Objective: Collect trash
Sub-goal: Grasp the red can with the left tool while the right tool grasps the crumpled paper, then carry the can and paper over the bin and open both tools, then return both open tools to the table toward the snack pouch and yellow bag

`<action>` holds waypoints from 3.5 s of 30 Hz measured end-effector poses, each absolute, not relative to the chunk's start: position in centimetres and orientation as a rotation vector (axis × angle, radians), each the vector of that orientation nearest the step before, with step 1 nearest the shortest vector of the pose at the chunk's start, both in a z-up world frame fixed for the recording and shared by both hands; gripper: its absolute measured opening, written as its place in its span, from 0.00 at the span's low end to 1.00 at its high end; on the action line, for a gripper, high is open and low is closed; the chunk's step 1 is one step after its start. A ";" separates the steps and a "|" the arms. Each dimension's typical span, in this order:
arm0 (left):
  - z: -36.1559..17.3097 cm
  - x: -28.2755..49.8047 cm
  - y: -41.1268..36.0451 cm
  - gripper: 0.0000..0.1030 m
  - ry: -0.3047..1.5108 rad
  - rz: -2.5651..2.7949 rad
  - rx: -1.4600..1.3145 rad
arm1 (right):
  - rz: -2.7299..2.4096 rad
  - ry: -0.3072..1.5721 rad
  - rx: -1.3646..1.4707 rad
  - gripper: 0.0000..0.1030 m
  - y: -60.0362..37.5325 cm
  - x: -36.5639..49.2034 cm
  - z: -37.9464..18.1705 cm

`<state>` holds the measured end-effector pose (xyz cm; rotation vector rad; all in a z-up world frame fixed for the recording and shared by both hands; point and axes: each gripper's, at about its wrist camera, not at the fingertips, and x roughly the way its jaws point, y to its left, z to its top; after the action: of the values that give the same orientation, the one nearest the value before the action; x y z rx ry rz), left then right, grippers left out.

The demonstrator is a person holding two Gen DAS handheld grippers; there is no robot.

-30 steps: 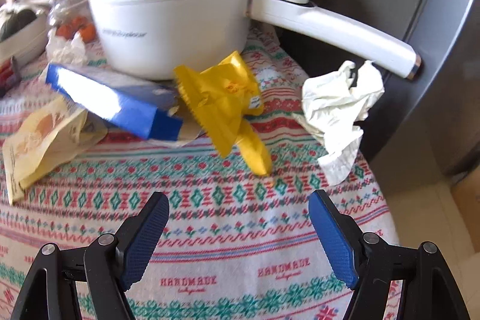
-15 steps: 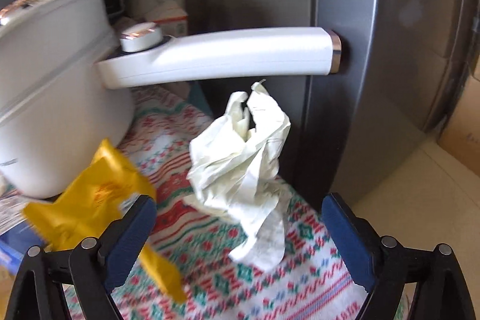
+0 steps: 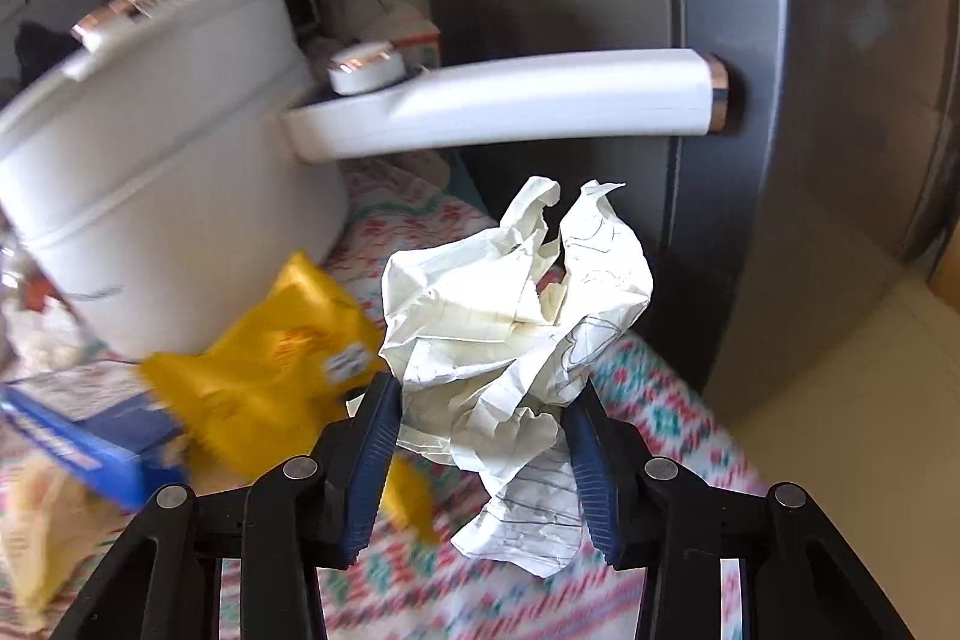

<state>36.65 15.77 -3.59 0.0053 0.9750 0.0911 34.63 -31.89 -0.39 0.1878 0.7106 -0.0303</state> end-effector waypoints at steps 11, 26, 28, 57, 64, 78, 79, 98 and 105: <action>-0.2 28.5 14.8 0.55 0.936 0.024 -0.100 | 0.148 0.666 0.318 0.47 -28.0 23.3 5.4; 5.6 13.6 5.9 0.55 0.758 -0.168 0.006 | 0.306 0.698 0.336 0.47 -26.1 9.4 9.6; 5.9 11.8 4.7 0.55 0.752 -0.212 0.011 | 0.315 0.696 0.334 0.47 -25.9 7.9 9.5; -0.3 3.2 -13.7 0.56 0.957 -0.750 0.082 | 0.032 1.017 0.491 0.74 -32.8 -0.3 1.1; -2.2 2.5 -16.3 0.56 1.011 -0.780 0.123 | 0.004 0.997 0.566 0.74 -33.9 -0.4 1.1; -1.0 6.3 -15.3 0.74 1.020 -0.713 -0.049 | -0.023 0.940 0.620 0.74 -35.3 -0.5 1.4; -1.0 6.5 -14.8 0.74 1.027 -0.700 -0.069 | -0.021 0.938 0.622 0.74 -35.2 -0.4 1.4; -1.7 11.3 -6.1 0.74 1.080 -0.351 -0.274 | 0.023 0.938 0.590 0.74 -33.6 0.6 1.2; 0.1 14.3 -3.1 0.74 1.014 -0.243 -0.207 | 0.038 0.948 0.543 0.74 -32.2 1.4 1.0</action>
<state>14.32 -3.08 0.05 -0.2068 1.0140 -0.2426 1.37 -32.18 0.96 0.5431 0.9482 0.0379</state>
